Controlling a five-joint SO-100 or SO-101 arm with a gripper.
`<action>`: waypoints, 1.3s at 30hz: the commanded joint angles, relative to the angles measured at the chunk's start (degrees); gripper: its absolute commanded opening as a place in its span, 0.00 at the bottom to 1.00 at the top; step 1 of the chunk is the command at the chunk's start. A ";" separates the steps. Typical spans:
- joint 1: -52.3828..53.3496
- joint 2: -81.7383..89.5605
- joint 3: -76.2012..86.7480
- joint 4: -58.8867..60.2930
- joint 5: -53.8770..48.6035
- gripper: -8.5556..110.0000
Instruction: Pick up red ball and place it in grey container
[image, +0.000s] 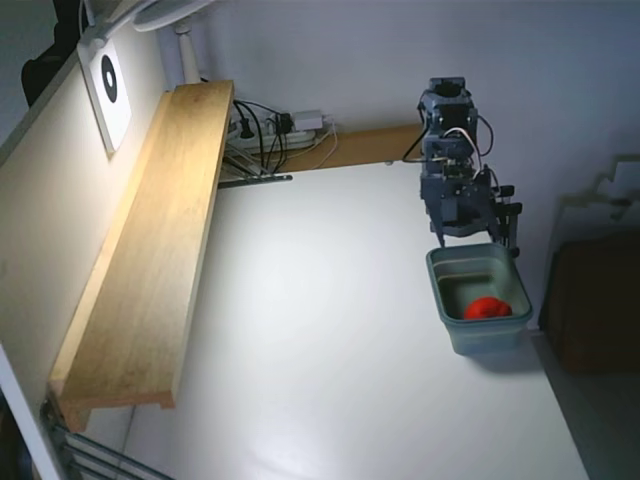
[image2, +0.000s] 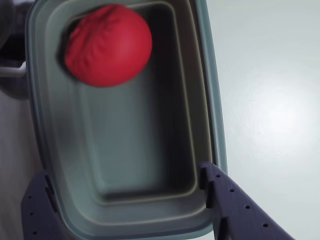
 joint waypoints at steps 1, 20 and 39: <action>2.04 1.87 -2.58 0.73 0.09 0.38; 21.58 7.29 -2.78 5.57 0.09 0.30; 48.88 14.87 -3.07 12.34 0.09 0.19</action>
